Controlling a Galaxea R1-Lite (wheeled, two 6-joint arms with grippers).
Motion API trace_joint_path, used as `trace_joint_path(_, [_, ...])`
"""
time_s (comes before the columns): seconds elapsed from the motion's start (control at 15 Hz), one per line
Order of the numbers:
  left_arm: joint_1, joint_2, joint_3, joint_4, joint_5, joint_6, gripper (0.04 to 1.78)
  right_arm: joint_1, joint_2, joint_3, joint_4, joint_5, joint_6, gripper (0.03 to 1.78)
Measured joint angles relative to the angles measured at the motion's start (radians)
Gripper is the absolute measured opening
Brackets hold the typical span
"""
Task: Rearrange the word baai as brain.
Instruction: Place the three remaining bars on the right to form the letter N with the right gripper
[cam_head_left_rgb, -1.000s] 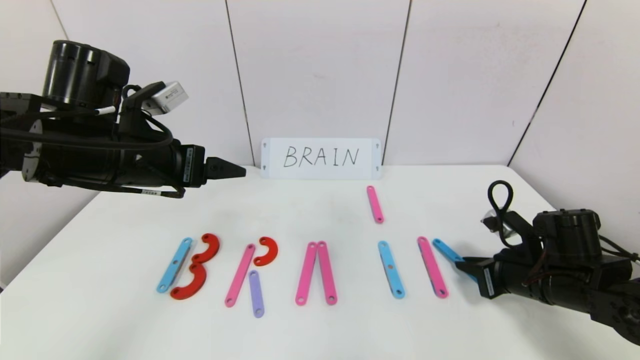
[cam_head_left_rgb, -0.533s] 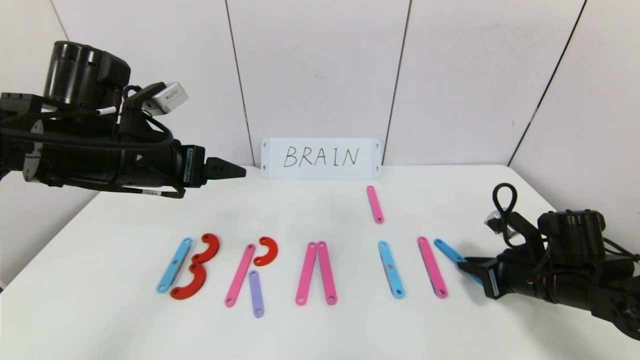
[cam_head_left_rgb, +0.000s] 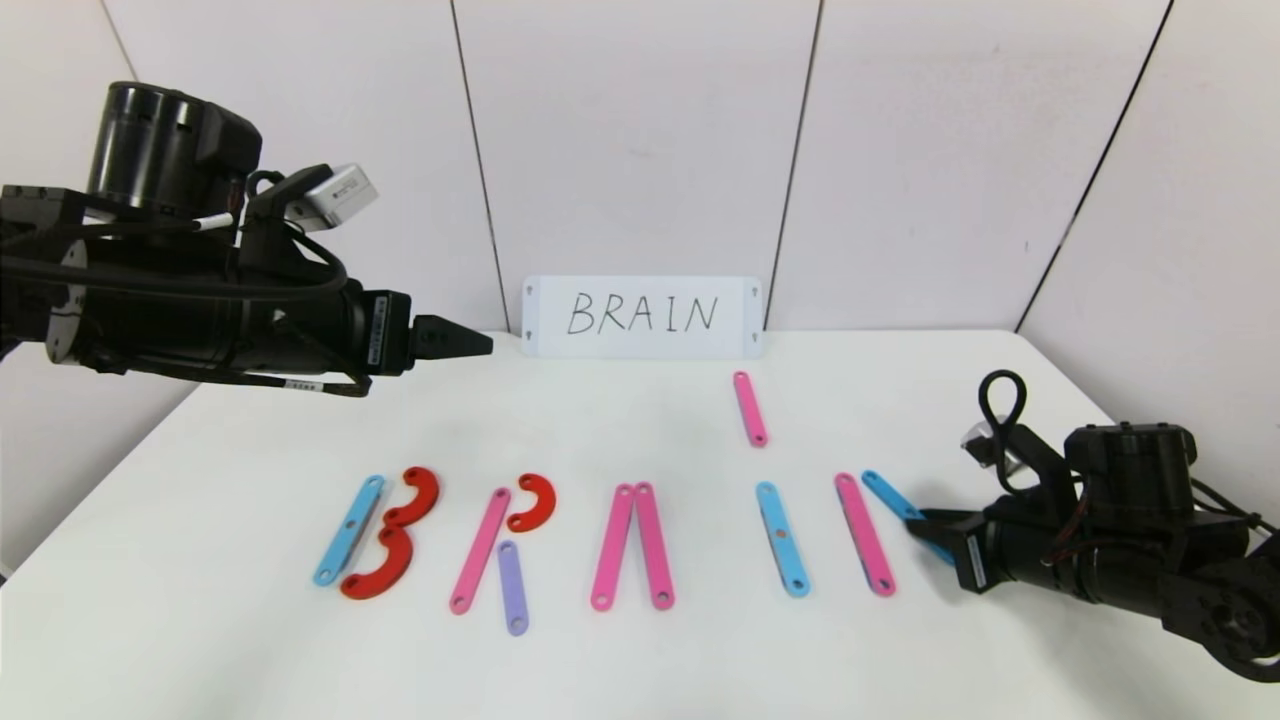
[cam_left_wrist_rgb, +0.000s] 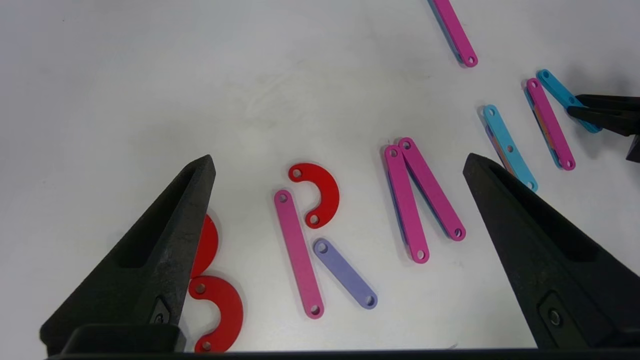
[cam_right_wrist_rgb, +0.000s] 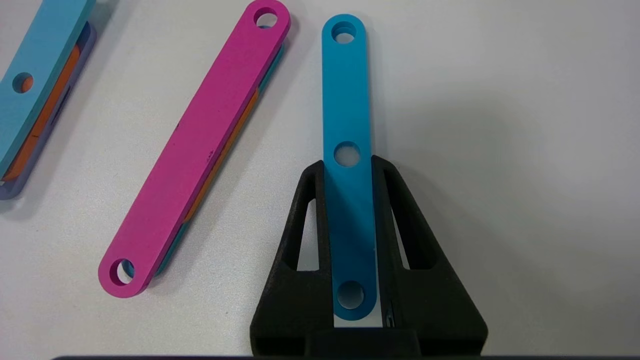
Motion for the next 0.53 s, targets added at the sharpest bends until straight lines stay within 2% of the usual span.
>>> trace_joint_path(0.33, [0.000,0.000,0.000,0.000,0.000,0.000,1.74,0.002,-0.003,0.006,-0.001,0.000,-0.003,0.27])
trace_joint_path(0.53, [0.000,0.000,0.000,0.000,0.000,0.001,1.74,0.002,-0.005,0.007,-0.001,0.000,-0.005,0.37])
